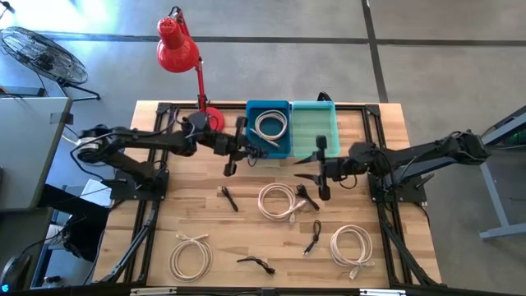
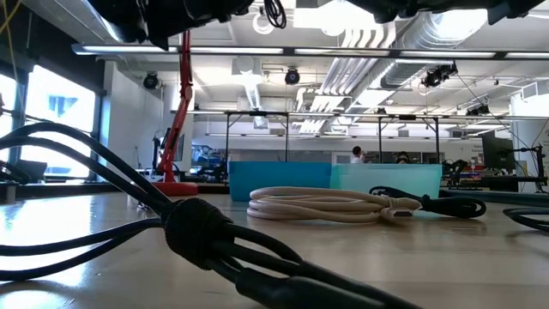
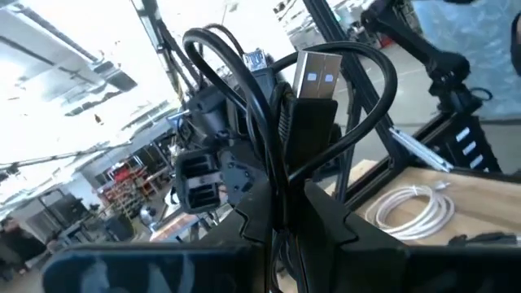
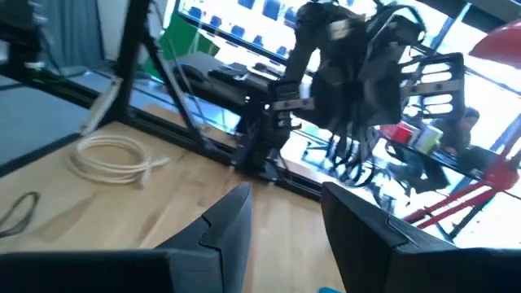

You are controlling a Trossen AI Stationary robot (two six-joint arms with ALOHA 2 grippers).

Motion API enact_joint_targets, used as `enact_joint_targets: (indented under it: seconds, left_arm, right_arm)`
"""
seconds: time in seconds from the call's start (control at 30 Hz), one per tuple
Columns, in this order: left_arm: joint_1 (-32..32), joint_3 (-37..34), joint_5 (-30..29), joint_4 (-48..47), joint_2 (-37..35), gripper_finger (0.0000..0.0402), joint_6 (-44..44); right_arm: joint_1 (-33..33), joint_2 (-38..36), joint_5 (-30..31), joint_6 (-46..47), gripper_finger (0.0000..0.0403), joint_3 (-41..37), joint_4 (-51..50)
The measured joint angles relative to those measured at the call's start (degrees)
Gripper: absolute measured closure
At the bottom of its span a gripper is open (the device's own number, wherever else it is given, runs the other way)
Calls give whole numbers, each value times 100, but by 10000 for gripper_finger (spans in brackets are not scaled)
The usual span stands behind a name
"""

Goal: Pick & Place USB Port
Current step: Put the black charger cable into the green bin

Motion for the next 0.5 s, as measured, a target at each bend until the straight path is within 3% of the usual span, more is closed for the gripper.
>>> enact_joint_targets:
  seconds: [0.23, 0.5]
  left_arm:
    - [-1, 100, 346, 272, 342, 372, 36]
    - [-254, 702, 569, -59, 658, 372, 230]
  right_arm:
    - [-191, 259, -73, 91, 256, 215, -27]
    - [-410, 623, -62, 125, 213, 400, -15]
